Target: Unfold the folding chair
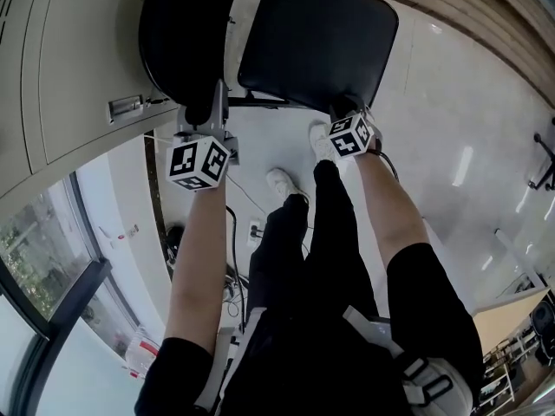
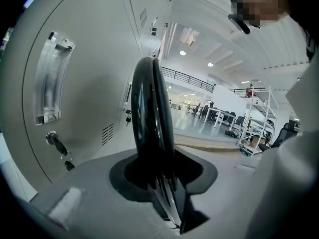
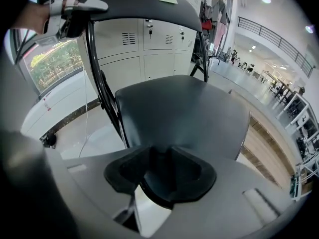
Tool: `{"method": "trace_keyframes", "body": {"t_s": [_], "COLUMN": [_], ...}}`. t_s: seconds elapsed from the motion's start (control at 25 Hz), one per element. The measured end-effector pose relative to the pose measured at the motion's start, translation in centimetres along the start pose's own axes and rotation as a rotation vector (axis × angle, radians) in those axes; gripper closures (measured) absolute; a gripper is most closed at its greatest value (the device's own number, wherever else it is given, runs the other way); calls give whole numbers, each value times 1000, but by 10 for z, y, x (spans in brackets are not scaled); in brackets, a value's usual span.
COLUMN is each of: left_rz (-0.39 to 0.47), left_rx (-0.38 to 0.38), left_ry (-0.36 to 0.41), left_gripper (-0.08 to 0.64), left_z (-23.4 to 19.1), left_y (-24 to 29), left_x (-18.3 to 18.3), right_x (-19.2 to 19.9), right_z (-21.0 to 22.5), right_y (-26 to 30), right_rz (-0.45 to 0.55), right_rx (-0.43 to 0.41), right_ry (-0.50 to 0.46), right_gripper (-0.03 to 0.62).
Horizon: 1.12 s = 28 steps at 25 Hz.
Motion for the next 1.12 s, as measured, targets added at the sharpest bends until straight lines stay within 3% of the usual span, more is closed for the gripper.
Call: {"method": "trace_keyframes", "body": {"t_s": [0.24, 0.76, 0.92, 1.12], "left_rz": [-25, -9, -53, -126], "left_rx": [8, 3, -13, -64], "left_ry": [-47, -15, -15, -50], "left_gripper": [437, 420, 396, 339], "left_z": [-16, -25, -25, -26], "left_y": [5, 6, 3, -13], "left_x": [13, 21, 26, 50], "right_x": [15, 22, 19, -15], "right_z": [0, -2, -1, 10], "right_y": [13, 18, 18, -5], "right_rz": [-39, -45, -98, -7], "right_rx": [-39, -40, -61, -23], "right_ry": [9, 13, 50, 72], "right_gripper": [454, 454, 454, 446]}}
Point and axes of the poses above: the fingertips, and each gripper's own axes: y forward along the fingers, z to its right, x out of its underside, the point moved 4 cm from there along -y, backward along the fingers, and after that the axes turned 2 degrees about -y, right-handed, at the moved point
